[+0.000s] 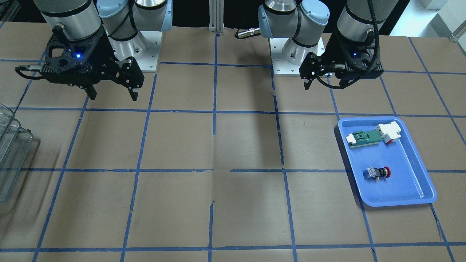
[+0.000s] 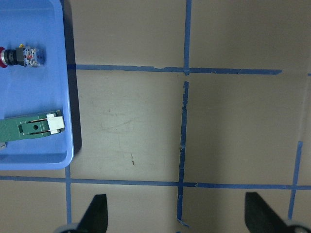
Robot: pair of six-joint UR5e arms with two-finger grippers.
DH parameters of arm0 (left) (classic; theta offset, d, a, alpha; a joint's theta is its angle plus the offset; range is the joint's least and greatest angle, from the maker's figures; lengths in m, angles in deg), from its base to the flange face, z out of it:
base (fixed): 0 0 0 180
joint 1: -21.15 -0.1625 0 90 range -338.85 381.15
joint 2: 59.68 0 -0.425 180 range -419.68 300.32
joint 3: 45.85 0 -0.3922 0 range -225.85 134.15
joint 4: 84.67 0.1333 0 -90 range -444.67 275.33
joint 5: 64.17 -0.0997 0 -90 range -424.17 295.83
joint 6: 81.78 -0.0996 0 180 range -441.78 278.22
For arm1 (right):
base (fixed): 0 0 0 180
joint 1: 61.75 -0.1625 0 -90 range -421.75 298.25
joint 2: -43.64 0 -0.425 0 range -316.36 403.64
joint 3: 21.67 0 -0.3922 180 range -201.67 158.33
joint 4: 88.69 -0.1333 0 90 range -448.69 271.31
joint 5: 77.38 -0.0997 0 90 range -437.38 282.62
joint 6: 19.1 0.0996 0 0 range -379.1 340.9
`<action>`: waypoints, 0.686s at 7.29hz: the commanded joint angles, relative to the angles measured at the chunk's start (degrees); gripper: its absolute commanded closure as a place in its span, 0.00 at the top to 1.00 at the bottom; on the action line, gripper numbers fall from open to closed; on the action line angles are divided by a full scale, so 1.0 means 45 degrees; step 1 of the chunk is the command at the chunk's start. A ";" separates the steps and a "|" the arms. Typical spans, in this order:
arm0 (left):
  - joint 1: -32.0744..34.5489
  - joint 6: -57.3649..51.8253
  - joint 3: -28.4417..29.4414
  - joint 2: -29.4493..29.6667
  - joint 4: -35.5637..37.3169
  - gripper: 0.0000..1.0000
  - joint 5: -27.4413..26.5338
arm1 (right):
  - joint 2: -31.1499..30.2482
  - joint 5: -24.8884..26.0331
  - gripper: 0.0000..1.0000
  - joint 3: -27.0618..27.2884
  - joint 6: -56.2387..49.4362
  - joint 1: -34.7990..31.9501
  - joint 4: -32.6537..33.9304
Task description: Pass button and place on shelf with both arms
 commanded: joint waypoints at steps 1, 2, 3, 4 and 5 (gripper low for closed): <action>0.0001 -0.0320 -0.0016 -0.0017 -0.0013 1.00 0.0001 | -0.0015 0.0000 1.00 0.0015 0.0000 -0.0014 0.0000; 0.0020 -0.0362 -0.0016 0.0022 -0.0013 1.00 0.0078 | -0.0015 0.0000 1.00 0.0015 0.0000 0.0006 0.0000; 0.0001 -0.0343 -0.0016 0.0022 -0.0052 1.00 0.0040 | -0.0015 0.0000 1.00 0.0015 0.0000 -0.0014 0.0000; -0.0018 -0.0304 -0.0016 0.0003 -0.0033 1.00 -0.0095 | -0.0015 0.0000 1.00 0.0015 0.0000 -0.0014 0.0000; -0.0251 -0.0168 -0.0016 0.0003 -0.0013 1.00 -0.0097 | -0.0015 0.0000 1.00 0.0034 0.0000 -0.0014 0.0000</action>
